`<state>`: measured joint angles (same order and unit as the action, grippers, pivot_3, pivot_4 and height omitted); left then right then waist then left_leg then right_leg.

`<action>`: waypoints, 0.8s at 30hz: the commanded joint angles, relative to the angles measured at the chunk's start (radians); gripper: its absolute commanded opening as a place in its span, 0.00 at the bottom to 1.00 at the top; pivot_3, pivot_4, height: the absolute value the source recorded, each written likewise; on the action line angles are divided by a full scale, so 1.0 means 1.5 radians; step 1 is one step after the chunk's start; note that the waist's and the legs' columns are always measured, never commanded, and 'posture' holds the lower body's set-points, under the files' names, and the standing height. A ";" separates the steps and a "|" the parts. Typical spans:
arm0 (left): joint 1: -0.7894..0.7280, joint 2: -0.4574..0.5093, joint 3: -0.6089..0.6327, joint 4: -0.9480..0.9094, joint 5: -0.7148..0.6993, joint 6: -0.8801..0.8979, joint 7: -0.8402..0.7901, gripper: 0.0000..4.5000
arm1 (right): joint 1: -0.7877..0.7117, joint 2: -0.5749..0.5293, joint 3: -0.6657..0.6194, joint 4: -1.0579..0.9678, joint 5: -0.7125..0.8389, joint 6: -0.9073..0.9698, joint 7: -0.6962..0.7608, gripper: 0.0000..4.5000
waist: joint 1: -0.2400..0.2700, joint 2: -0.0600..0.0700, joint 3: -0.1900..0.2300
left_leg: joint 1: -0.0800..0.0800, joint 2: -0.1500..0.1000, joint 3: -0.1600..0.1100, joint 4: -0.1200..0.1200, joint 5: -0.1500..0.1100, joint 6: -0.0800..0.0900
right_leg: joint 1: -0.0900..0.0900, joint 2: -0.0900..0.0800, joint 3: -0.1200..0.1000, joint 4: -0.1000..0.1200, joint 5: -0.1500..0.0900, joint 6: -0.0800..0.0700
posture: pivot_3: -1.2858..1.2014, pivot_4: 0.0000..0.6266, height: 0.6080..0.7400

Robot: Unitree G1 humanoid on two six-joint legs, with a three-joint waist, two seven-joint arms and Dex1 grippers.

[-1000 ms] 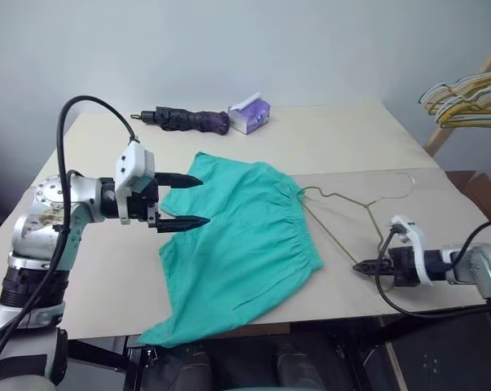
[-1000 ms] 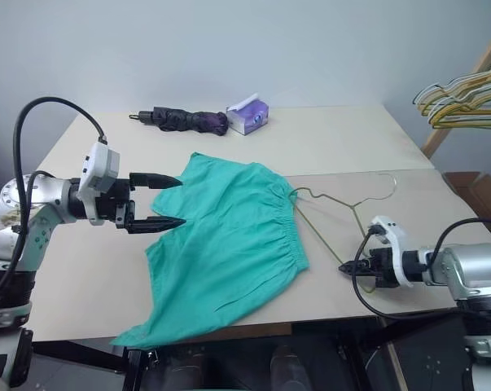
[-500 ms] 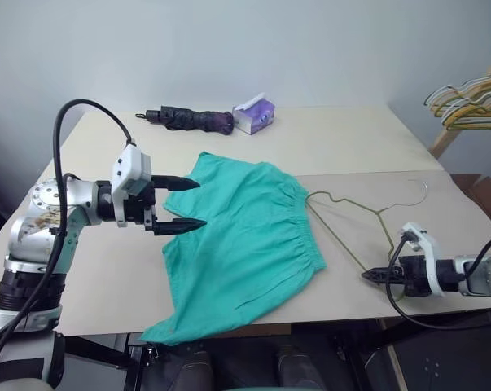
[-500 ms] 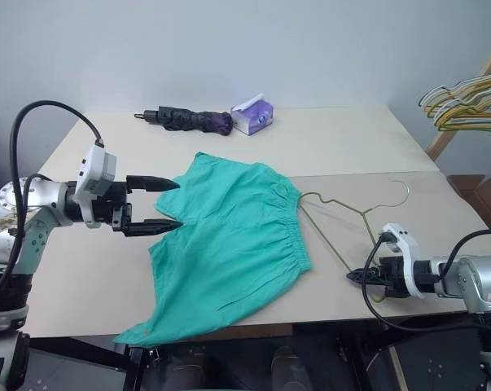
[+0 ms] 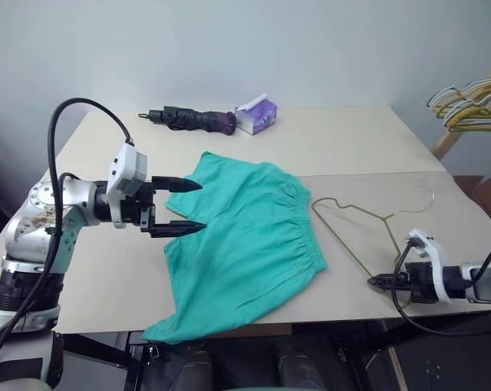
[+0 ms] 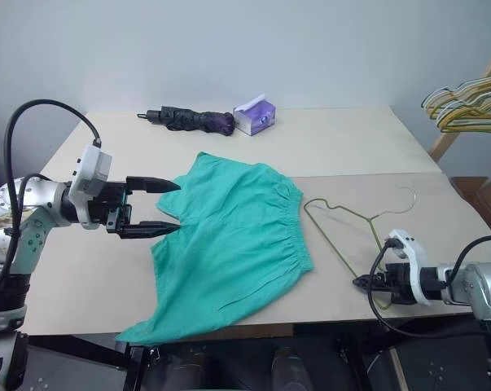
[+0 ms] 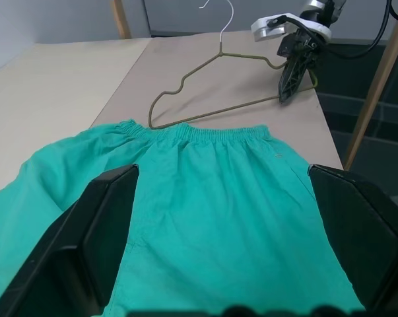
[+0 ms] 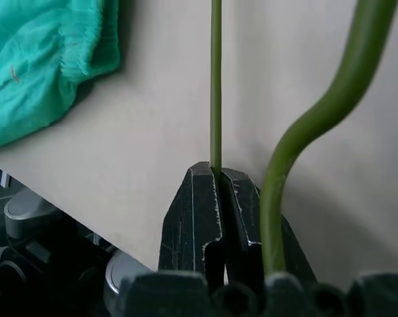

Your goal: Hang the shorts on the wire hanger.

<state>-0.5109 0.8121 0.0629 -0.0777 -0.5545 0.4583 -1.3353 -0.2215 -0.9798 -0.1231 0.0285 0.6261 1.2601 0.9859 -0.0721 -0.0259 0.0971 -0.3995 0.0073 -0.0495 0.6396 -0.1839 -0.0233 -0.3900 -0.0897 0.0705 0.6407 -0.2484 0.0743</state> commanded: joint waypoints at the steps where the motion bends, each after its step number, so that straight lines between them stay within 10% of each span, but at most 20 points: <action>1: -0.011 0.003 0.014 -0.016 -0.010 -0.009 0.002 0.99 | -0.024 -0.011 0.006 -0.010 0.025 0.007 0.032 0.00 | 0.002 0.000 0.000 | 0.000 0.000 0.000 0.000 0.000 0.000 | 0.000 0.000 0.000 0.000 0.000 0.000 | 0.50 0.08 1.00; 24: 0.003 0.015 0.025 -0.034 -0.009 -0.006 0.013 0.99 | -0.027 -0.034 0.025 0.041 0.033 0.042 0.056 0.00 | 0.006 0.000 0.000 | 0.000 0.000 0.000 0.000 0.000 0.000 | 0.000 0.000 0.000 -0.001 0.000 0.000 | 0.51 0.09 1.00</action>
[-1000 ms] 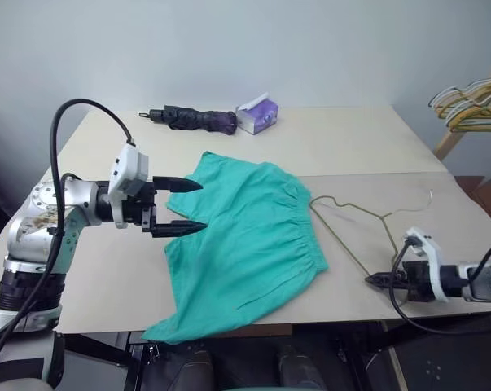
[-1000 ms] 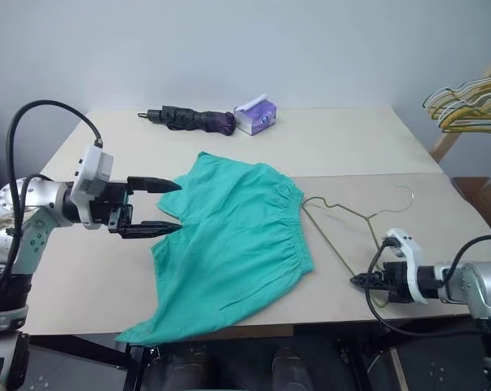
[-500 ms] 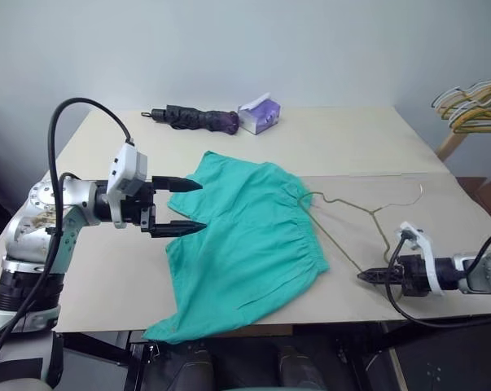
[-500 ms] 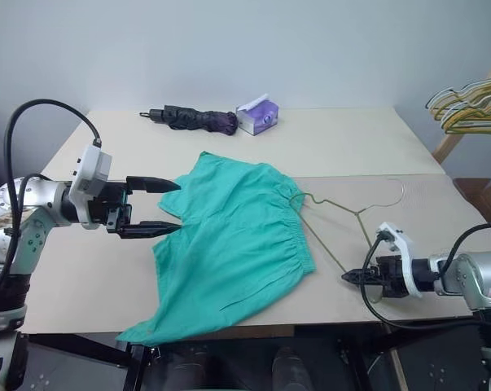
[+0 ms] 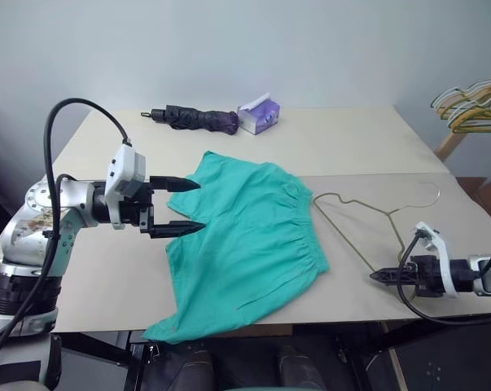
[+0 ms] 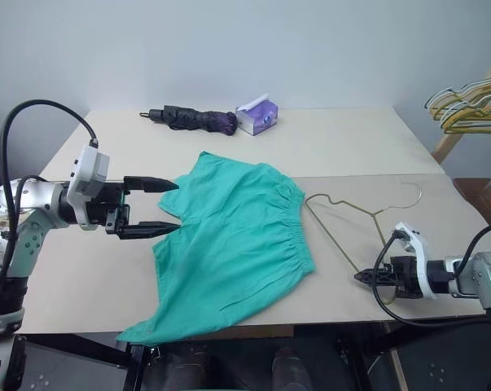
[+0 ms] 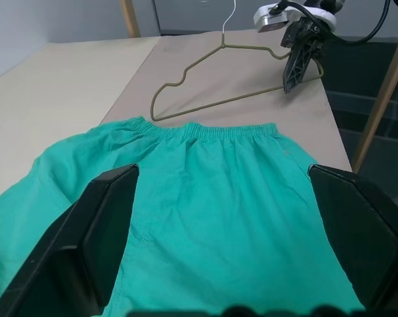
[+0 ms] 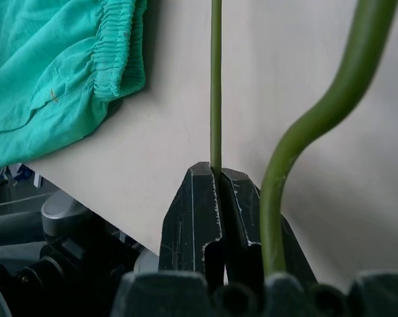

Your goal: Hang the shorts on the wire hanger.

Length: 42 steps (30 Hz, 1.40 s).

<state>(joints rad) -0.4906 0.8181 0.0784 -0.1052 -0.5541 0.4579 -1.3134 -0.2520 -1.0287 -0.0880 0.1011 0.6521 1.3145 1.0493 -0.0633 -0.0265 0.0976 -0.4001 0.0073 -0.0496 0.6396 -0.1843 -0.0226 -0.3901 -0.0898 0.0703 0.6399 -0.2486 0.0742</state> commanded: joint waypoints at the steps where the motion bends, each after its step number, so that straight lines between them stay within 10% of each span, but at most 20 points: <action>1: -0.010 0.011 0.015 -0.016 -0.010 -0.005 -0.001 0.99 | -0.008 -0.002 0.004 -0.007 0.016 0.008 0.015 0.00 | 0.000 0.000 0.000 | 0.000 0.000 0.000 0.000 0.000 0.000 | 0.000 0.000 0.000 0.000 0.000 0.000 | 0.51 0.09 1.00; 42: 0.050 0.020 0.035 -0.054 -0.006 -0.029 0.021 0.99 | -0.069 -0.082 0.091 0.003 -0.002 -0.064 0.145 0.00 | 0.014 0.000 0.000 | 0.000 0.000 0.000 0.000 0.000 0.000 | 0.000 0.000 0.000 0.000 0.000 0.000 | 0.53 0.07 1.00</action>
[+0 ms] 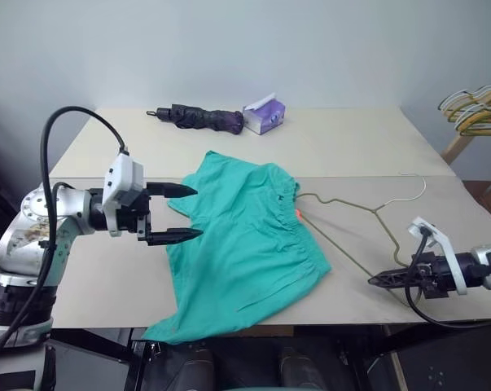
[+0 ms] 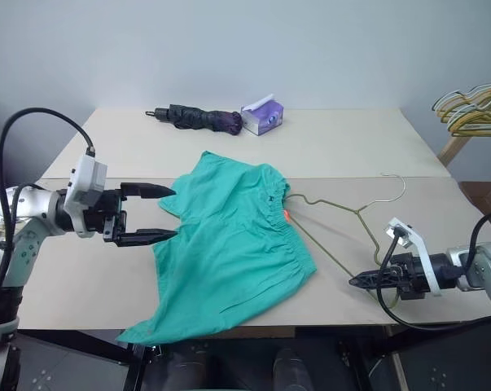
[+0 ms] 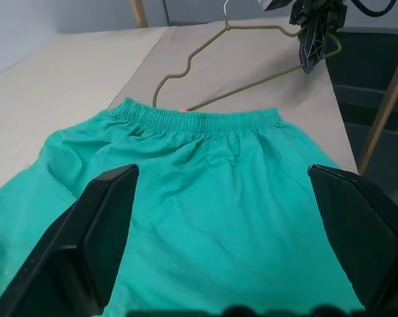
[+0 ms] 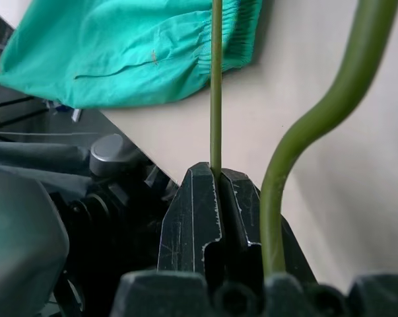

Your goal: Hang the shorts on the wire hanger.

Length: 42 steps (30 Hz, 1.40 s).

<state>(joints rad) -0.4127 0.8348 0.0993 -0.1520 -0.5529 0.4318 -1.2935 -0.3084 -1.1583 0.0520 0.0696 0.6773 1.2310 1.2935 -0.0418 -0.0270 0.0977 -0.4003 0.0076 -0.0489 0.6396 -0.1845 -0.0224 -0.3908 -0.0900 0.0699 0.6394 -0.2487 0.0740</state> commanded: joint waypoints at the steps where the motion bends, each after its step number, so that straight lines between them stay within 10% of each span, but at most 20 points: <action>1: -0.002 0.009 0.020 -0.023 -0.007 -0.012 0.008 0.99 | -0.039 0.008 0.001 0.033 -0.023 -0.008 -0.021 0.00 | 0.000 0.000 0.000 | 0.000 0.000 0.000 0.000 0.000 0.000 | 0.000 0.000 0.000 0.000 0.000 0.000 | 0.53 0.07 1.00; 42: 0.005 0.005 0.017 -0.034 -0.012 -0.005 0.023 0.99 | -0.062 0.007 0.038 0.034 -0.024 0.020 0.026 0.00 | 0.003 0.000 0.003 | 0.000 0.000 0.000 0.000 0.000 0.001 | 0.000 0.000 0.000 0.000 -0.001 -0.001 | 0.53 0.09 1.00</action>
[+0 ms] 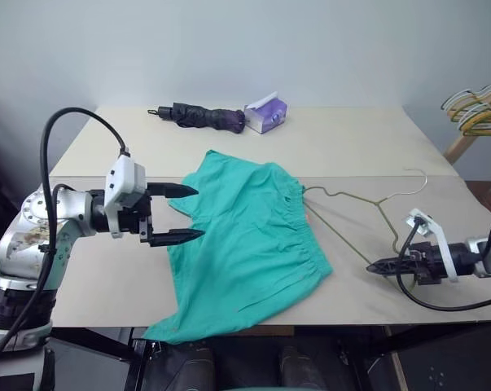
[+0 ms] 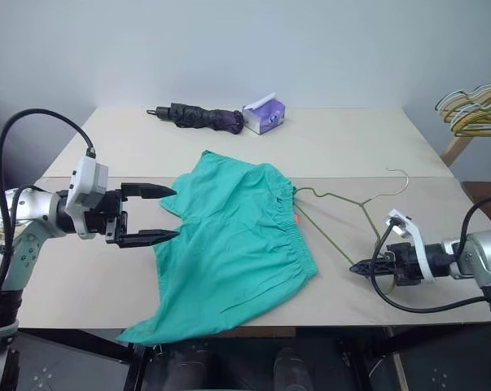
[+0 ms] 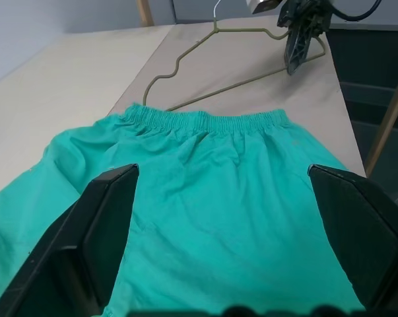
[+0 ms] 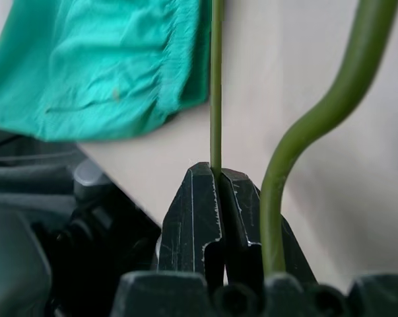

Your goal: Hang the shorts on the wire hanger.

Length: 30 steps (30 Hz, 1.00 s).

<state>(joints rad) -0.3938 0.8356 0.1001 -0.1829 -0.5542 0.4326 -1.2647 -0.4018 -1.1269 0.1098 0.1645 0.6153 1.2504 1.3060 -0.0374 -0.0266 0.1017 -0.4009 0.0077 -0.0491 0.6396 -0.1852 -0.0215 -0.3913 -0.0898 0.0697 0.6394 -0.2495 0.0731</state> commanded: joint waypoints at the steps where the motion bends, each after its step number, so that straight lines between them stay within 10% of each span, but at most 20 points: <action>1: -0.008 0.005 0.016 -0.014 -0.011 -0.006 0.004 0.99 | 0.001 -0.014 0.004 -0.034 0.014 0.007 0.017 0.00 | -0.001 0.000 0.000 | 0.000 0.000 0.000 0.000 0.000 0.000 | 0.000 0.000 0.000 0.000 0.000 0.000 | 0.53 0.09 1.00; 30: 0.005 0.019 0.028 -0.027 0.000 -0.025 0.014 0.99 | -0.300 0.171 0.207 0.297 -0.200 -0.098 0.069 0.00 | 0.012 0.000 0.000 | -0.001 0.000 0.000 0.000 0.000 0.000 | -0.002 0.001 0.000 0.001 0.001 -0.001 | 0.55 0.04 1.00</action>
<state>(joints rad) -0.3741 0.8496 0.1190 -0.2051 -0.5519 0.4144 -1.2483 -0.8160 -0.8599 0.4276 0.5836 0.3414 1.1290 1.4096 -0.0194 -0.0266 0.1015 -0.4027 0.0077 -0.0494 0.6399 -0.1848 -0.0218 -0.3942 -0.0888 0.0695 0.6414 -0.2478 0.0720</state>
